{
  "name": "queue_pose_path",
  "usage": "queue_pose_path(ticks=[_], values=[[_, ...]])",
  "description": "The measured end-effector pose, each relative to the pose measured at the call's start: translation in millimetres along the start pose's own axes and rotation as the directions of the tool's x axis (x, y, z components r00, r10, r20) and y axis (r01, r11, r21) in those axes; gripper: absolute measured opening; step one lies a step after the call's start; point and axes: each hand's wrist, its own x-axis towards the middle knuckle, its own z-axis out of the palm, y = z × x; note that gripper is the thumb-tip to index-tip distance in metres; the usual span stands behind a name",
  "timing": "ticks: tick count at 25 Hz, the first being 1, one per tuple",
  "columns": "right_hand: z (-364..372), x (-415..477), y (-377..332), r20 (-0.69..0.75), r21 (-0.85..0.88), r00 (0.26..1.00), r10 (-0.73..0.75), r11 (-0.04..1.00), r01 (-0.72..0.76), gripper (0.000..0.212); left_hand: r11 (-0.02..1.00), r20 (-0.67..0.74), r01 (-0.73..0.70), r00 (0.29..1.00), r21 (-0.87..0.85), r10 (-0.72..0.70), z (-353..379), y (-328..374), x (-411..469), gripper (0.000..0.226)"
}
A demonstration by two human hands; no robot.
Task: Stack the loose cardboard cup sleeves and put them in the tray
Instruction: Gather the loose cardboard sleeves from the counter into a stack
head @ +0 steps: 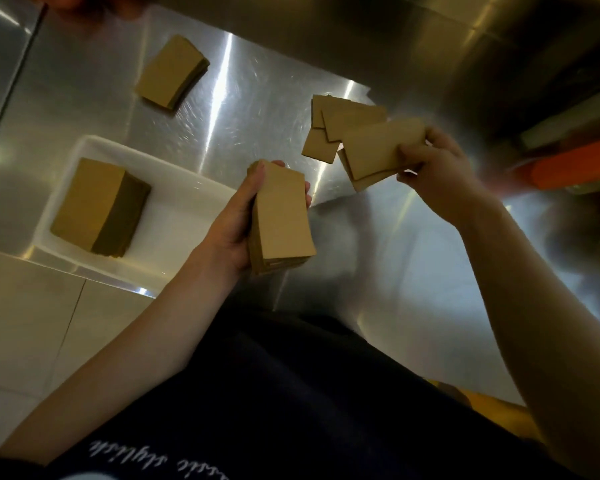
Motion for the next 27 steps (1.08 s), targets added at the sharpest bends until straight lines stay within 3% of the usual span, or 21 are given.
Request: queue_pose_path(ticks=[5, 8, 12, 17, 23, 27], values=[[28.4, -63.7, -14.1, 0.26, -0.057, 0.964, -0.052, 0.996, 0.069, 0.039, 0.983, -0.059, -0.004, 0.998, 0.182, 0.015, 2.9, -5.5, -8.7, 0.074], [56.2, -92.3, -18.5, 0.381, -0.167, 0.922, -0.074, 0.975, 0.147, 0.037, 0.978, -0.017, 0.015, 1.0, 0.21, -0.012, 3.6, -7.5, -13.5, 0.085], [82.9, -107.0, -14.5, 0.388, -0.541, 0.914, -0.121, 0.773, 0.332, 0.05, 0.951, 0.022, 0.085, 0.995, 0.298, -0.095, 3.8, -8.3, -26.2, 0.104], [103.9, -115.4, 1.7, 0.353, -0.698, 0.884, -0.306, 0.542, 0.467, 0.048, 0.946, 0.008, 0.107, 0.993, 0.307, -0.115, -0.3, -10.6, -38.0, 0.083], [121.1, -132.1, 15.4, 0.362, -0.625, 0.814, -0.454, 0.53, 0.574, 0.032, 0.972, 0.071, 0.079, 0.993, 0.22, -0.097, -1.5, -15.7, -42.7, 0.064], [123.5, -133.7, 19.6, 0.369, -0.658, 0.781, -0.504, 0.452, 0.602, 0.023, 0.974, 0.102, 0.068, 0.99, 0.218, -0.092, -5.4, -17.1, -44.9, 0.067]])
